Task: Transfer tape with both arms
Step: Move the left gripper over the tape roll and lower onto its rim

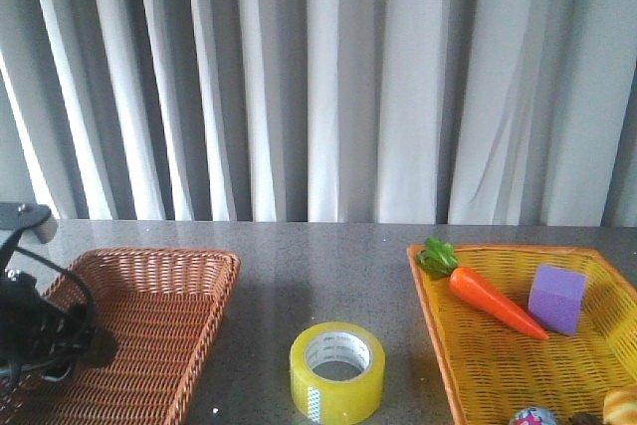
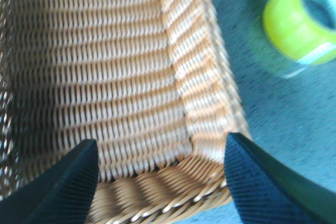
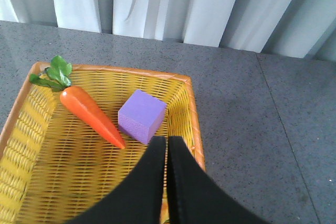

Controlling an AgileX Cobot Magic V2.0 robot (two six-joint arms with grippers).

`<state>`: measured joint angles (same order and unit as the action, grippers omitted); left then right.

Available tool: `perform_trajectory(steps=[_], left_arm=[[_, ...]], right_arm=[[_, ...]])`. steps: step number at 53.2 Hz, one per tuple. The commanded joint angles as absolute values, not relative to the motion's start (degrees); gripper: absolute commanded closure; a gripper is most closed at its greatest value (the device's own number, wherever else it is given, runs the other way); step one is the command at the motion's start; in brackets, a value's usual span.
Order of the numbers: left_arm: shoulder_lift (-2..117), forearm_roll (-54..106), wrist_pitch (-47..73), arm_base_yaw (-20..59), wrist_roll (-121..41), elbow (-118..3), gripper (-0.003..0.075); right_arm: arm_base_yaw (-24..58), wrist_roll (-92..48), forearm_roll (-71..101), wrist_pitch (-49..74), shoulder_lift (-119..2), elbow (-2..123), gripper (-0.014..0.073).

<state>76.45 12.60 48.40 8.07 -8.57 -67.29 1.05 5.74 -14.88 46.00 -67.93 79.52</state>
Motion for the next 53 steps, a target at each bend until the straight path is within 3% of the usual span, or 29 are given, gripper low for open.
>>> perform_trajectory(steps=[1,21,53], left_arm=[[74.91,15.85,48.17,9.69,-8.66,-74.18,0.0235],[82.72,16.1,51.88,18.04,-10.99,-99.51,0.0235],[115.67,9.24,60.1,28.68,-1.43,-116.69,0.0235]], right_arm=[[0.62,5.93,-15.59,42.02,-65.94,78.49,0.0603],[0.62,5.72,-15.59,44.57,-65.94,76.64,0.0603],[0.62,5.72,-15.59,44.69,-65.94,76.64,0.0603]])
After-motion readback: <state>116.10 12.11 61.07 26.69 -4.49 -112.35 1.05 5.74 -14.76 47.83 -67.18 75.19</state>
